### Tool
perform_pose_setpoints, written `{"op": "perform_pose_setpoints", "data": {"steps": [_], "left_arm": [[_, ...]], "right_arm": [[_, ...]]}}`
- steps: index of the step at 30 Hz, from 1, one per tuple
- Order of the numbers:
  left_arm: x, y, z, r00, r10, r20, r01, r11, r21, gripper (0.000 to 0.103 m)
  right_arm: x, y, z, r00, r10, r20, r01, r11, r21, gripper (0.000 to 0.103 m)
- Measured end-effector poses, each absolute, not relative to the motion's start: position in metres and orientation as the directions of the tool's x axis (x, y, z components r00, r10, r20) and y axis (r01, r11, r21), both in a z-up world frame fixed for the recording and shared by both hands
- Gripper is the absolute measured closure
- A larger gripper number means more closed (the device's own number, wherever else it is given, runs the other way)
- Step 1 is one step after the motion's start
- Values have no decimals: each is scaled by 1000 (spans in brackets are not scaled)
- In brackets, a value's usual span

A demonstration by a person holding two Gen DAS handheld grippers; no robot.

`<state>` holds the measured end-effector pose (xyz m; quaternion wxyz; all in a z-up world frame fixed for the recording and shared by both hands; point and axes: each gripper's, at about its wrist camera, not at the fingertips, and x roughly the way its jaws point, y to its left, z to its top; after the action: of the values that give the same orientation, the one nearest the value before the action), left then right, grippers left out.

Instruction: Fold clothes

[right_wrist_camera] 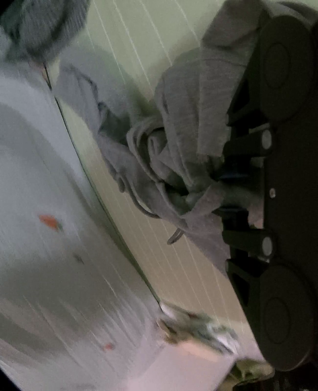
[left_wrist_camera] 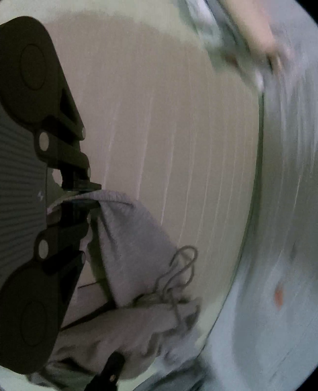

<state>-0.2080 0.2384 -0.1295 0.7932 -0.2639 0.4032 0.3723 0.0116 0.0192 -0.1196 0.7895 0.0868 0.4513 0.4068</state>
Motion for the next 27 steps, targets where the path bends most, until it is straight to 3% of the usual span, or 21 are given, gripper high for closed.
{"op": "perform_pose_setpoints", "data": {"steps": [2,4,8,9,11,14,15,21,27], "left_arm": [[-231,251,-131,379,388,-840,-840,526,-136,95],[-239,255,-135,377,379,-845,-857,488,-163,95],[-233,244,-141,377,357,-855,-861,475,-181,95],[-231,242,-141,375,355,-856,-861,475,-180,95],[-236,247,-144,373,358,-856,-868,461,-186,95],[-243,255,-145,365,382,-849,-884,427,-188,95],[-242,254,-143,359,397,-845,-888,424,-178,95],[-233,262,-122,306,523,-796,-901,428,-65,95],[-228,286,-78,211,700,-682,-930,360,81,96]], "right_arm": [[-4,41,-116,225,741,-632,-592,619,516,78],[-14,50,-113,206,741,-639,-609,608,508,68],[-29,57,-111,214,708,-673,-678,604,420,59],[-32,56,-110,214,708,-673,-693,596,406,62],[-35,50,-106,213,715,-666,-719,576,389,79],[-26,43,-95,226,725,-650,-732,567,378,90],[-20,37,-89,244,729,-639,-734,570,369,98],[29,-4,-45,407,713,-571,-732,628,263,100],[126,-74,13,643,605,-469,-600,779,183,101]]}}
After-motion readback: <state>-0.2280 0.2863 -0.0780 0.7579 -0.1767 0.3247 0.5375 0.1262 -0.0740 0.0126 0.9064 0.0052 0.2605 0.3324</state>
